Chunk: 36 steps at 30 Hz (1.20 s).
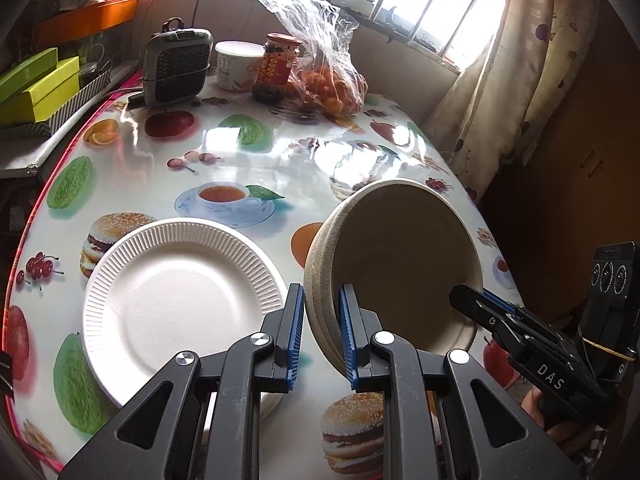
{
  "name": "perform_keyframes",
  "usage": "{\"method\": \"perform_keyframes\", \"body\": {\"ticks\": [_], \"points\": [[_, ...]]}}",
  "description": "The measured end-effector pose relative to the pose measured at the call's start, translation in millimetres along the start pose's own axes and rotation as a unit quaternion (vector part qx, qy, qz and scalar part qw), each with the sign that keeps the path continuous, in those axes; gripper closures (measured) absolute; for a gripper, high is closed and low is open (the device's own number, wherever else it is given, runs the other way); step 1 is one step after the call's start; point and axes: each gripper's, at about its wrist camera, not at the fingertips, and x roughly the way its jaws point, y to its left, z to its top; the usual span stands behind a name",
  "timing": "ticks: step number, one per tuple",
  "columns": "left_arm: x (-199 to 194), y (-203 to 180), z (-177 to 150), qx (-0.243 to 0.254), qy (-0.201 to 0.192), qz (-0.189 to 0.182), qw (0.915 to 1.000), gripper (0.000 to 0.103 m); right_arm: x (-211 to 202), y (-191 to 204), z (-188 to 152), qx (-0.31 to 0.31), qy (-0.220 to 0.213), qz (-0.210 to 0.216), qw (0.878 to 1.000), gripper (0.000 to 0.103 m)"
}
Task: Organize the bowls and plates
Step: 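Carry the nested bowls with the left gripper over the white plate stack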
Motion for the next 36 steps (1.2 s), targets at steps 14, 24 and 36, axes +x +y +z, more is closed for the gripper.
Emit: {"method": "perform_keyframes", "body": {"ticks": [14,24,36], "points": [[-14,18,-1,-0.019,-0.014,0.022,0.9995,0.084,13,20,3,-0.02,0.011,0.022,1.0,0.084],[-23,32,-4,-0.036,-0.022,0.038,0.9984,0.084,24,34,7,-0.035,0.02,0.038,0.998,0.084],[-36,56,-10,-0.06,-0.03,0.063,0.9958,0.084,41,56,9,-0.056,0.038,0.061,0.996,0.084]]}}
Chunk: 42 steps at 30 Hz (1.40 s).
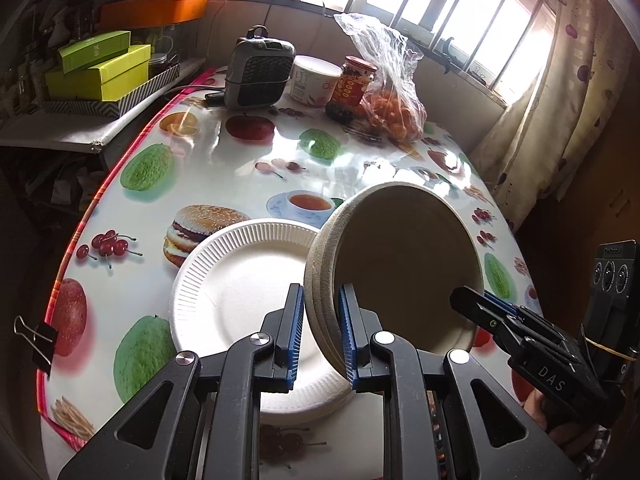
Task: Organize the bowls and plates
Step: 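Carry the nested bowls with the left gripper over the white plate stack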
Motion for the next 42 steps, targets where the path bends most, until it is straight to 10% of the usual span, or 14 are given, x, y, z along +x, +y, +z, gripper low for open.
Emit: {"method": "perform_keyframes", "body": {"ticks": [42], "points": [[15,62,2,-0.069,0.024,0.031,0.9968,0.084,65,27,15,-0.008,0.079,0.041,0.996,0.084]]}}
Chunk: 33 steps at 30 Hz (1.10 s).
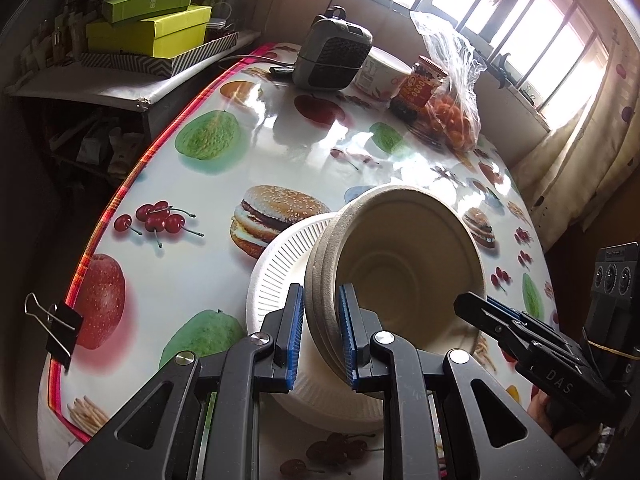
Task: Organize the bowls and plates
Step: 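Carry the nested bowls with the left gripper over the white plate stack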
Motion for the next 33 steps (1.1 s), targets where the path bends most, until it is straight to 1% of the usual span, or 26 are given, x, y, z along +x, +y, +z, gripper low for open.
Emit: {"method": "perform_keyframes", "body": {"ticks": [7,30,33], "points": [[4.7,3.6,-0.7,-0.008,0.009,-0.005,0.9999,0.084,2.8,-0.9,0.3,0.006,0.005,-0.001,1.0,0.084],[6.6,4.1,2.4,-0.012,0.009,-0.014,0.9998,0.084,5.6,-3.5,1.4,0.013,0.009,-0.004,1.0,0.082],[6.6,4.1,2.9,-0.013,0.009,-0.019,0.9997,0.084,5.6,-3.8,1.7,0.013,0.009,-0.002,1.0,0.078]]}}
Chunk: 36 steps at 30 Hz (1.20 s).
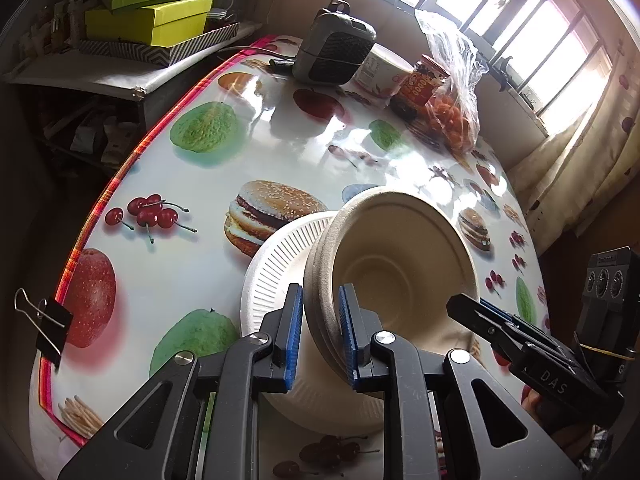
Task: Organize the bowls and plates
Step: 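Carry the nested bowls with the left gripper over the white plate stack, then lower the bowls onto the plates and open the left gripper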
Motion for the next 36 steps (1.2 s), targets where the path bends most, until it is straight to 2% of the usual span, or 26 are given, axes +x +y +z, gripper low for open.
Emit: {"method": "perform_keyframes", "body": {"ticks": [5,21,27,30,36], "points": [[0,0,1,0.0,0.001,-0.003,1.0,0.083,0,0,1,0.001,0.0,0.001,1.0,0.074],[-4,3,-1,-0.008,0.001,-0.012,0.9999,0.077,-1,7,-2,0.001,0.001,0.005,1.0,0.073],[-5,2,-2,-0.004,-0.002,-0.014,0.9999,0.07,-3,7,-3,0.001,-0.001,0.006,1.0,0.072],[-7,1,-1,-0.004,-0.007,-0.018,0.9998,0.066,-5,8,-3,0.0,-0.006,0.003,1.0,0.064],[-8,2,0,-0.005,-0.011,-0.02,0.9997,0.065,-7,10,-3,-0.003,-0.008,0.001,1.0,0.061]]}}
